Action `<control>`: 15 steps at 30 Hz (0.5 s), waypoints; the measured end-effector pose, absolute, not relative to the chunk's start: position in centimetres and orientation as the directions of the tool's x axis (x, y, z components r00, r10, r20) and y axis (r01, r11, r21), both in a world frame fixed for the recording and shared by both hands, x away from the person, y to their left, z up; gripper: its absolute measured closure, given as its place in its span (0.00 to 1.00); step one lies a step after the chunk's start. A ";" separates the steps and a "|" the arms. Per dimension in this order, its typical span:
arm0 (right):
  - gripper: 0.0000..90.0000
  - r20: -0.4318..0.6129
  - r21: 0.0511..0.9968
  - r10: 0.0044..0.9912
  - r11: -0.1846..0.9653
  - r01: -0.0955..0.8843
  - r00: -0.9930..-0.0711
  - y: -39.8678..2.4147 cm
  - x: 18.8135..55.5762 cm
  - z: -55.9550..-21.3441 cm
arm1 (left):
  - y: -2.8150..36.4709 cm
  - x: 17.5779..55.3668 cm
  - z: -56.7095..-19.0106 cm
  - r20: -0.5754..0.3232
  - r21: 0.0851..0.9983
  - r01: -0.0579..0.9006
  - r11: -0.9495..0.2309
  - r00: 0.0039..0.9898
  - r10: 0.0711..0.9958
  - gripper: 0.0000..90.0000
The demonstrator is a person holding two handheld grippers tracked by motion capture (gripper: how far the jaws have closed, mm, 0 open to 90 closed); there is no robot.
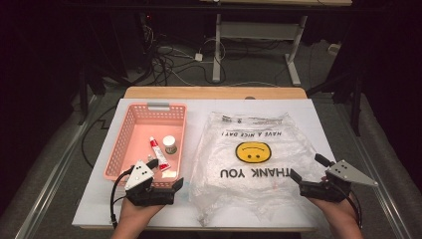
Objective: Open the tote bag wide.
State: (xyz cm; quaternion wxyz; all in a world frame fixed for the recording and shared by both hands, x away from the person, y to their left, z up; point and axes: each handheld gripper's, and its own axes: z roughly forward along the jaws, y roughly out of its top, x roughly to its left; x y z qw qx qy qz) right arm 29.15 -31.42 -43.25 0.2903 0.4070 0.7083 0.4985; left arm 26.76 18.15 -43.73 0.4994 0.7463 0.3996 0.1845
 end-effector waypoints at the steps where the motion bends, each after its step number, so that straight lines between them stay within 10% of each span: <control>1: 0.00 -0.006 0.943 0.867 0.170 0.286 -0.498 -31.6 29.2 -43.3 | 18.2 26.8 -43.7 -0.124 0.892 0.413 -0.182 0.613 0.780 0.00; 15: 0.00 0.006 0.921 0.900 0.165 0.352 -0.437 -34.2 30.1 -43.8 | 18.1 26.8 -43.4 -0.103 0.887 0.413 -0.206 0.612 0.784 0.00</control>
